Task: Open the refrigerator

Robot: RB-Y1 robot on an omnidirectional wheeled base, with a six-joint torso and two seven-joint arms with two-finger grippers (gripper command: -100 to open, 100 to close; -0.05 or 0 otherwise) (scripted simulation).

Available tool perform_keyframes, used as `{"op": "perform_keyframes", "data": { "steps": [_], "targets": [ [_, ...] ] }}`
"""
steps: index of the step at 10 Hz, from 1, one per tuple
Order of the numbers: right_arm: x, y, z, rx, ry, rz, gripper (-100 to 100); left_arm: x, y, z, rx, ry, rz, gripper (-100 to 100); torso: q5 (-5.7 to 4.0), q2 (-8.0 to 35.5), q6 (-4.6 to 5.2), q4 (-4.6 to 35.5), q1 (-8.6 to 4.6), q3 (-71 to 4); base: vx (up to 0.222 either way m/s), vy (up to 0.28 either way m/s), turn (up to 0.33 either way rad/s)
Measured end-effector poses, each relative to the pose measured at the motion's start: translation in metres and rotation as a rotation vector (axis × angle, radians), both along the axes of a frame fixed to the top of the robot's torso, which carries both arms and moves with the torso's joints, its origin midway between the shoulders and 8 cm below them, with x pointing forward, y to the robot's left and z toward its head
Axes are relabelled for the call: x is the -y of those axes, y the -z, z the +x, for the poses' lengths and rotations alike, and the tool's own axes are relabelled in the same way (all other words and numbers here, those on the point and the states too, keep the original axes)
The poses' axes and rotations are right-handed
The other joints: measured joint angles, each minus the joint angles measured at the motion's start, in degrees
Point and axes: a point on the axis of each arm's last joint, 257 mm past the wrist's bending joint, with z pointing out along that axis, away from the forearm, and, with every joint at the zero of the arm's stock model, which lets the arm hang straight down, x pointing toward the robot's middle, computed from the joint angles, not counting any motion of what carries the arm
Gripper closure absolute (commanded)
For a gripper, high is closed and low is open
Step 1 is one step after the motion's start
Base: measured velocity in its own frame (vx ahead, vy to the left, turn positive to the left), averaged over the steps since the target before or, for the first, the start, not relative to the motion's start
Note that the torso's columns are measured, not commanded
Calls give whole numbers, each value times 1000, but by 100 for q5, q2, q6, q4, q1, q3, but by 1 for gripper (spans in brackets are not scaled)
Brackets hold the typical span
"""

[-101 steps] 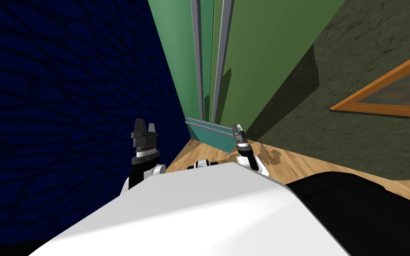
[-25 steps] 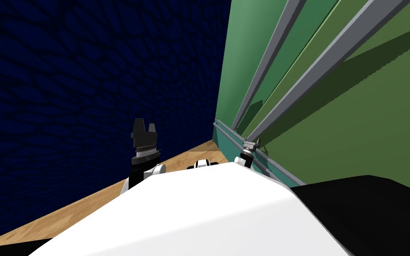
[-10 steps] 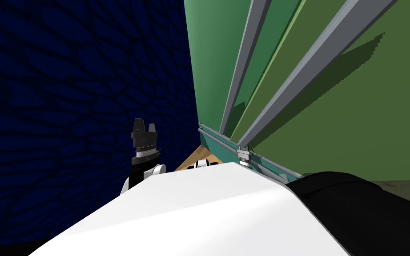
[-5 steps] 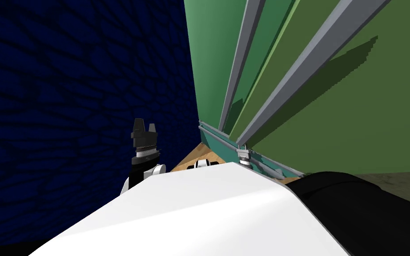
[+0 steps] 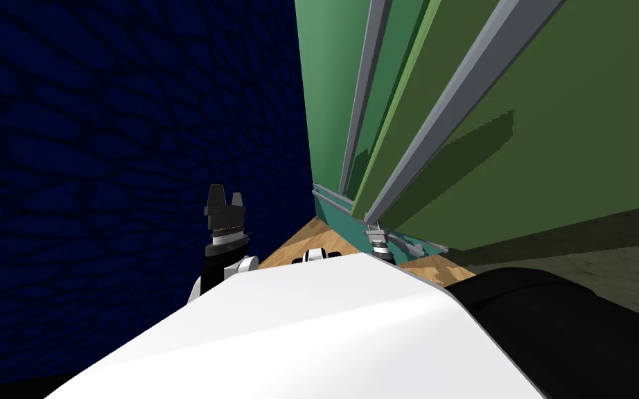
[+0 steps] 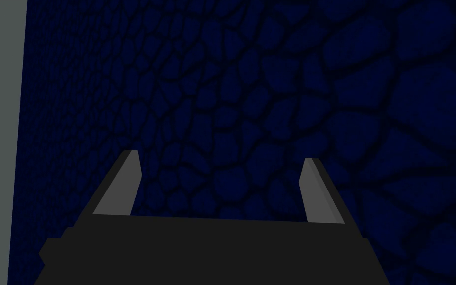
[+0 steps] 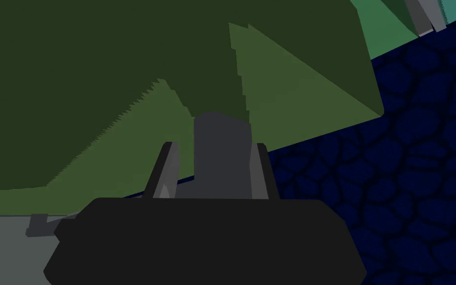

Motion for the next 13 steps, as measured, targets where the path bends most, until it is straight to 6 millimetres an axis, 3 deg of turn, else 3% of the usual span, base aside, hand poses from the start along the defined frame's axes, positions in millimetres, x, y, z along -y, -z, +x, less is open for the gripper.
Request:
{"op": "perform_keyframes", "data": {
  "steps": [2,4,13],
  "targets": [
    [-4,2,3,-13,-34,4,100,0,0,0,0,0,0,0,-8,-19,10,-13,10,-3,-98,-43,-101],
    [-27,7,16,-22,-90,18,100,0,0,0,0,0,0,0,-38,-9,14,-24,-43,5,-116,-88,-152],
    [-166,7,69,-9,-414,47,100,0,0,0,0,0,0,0,-35,28,25,1,-45,23,-104,-106,-139]
  ]
}}
